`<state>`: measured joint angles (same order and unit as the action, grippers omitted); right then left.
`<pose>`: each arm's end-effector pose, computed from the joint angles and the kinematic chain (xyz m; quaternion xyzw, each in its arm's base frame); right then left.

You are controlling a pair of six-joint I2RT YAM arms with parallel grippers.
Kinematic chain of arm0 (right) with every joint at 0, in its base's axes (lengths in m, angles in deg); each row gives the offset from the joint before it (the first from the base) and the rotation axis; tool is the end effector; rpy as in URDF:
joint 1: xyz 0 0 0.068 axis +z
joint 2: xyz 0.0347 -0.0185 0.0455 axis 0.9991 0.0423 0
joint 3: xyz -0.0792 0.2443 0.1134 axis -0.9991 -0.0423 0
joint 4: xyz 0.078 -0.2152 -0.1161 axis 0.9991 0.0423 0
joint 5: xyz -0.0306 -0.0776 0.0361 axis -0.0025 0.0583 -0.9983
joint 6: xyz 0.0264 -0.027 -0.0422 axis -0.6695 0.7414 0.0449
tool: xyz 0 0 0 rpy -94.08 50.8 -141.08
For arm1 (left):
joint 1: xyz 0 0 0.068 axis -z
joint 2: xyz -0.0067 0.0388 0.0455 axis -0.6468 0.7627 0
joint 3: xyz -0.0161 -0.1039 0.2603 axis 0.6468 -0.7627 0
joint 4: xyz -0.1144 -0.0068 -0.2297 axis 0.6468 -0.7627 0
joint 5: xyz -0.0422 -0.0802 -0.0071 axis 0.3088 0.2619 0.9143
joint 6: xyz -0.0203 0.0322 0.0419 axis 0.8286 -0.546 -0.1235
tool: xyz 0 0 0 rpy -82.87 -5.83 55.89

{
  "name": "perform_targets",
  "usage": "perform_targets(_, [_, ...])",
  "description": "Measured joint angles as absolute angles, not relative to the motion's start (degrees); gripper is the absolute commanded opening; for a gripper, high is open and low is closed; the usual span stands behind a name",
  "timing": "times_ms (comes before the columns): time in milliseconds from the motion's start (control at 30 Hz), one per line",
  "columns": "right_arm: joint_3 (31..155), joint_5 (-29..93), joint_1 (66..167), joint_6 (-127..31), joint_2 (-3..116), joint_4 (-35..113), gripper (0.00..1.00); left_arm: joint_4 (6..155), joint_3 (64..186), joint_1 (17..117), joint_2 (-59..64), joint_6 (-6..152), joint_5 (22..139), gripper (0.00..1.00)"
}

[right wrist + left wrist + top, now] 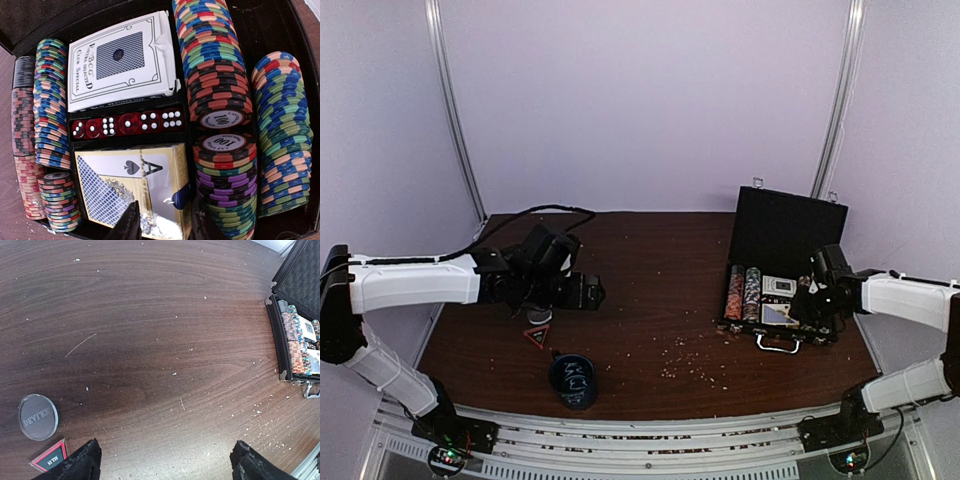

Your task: Pack up texas hold em set

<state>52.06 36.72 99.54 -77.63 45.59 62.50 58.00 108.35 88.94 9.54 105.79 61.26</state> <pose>0.2105 0.0467 0.1811 0.1973 0.9438 0.1303 0.2309 0.2057 -0.2222 0.2454 -0.0018 0.9271 -0.2033 0.3150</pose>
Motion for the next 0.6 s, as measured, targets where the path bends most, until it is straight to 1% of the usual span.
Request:
perform_targets(200, [52.1, 35.1, 99.4, -76.6, 47.9, 61.0, 0.27, 57.8, 108.4, 88.7, 9.5, 105.8, 61.2, 0.93])
perform_targets(367, [53.0, 33.7, 99.2, -75.2, 50.3, 61.3, 0.27, 57.3, 107.8, 88.6, 9.0, 105.8, 61.1, 0.93])
perform_targets(600, [57.0, 34.1, 99.1, -72.6, 50.6, 64.7, 0.35, 56.3, 107.0, 88.4, 7.8, 106.0, 60.5, 0.93])
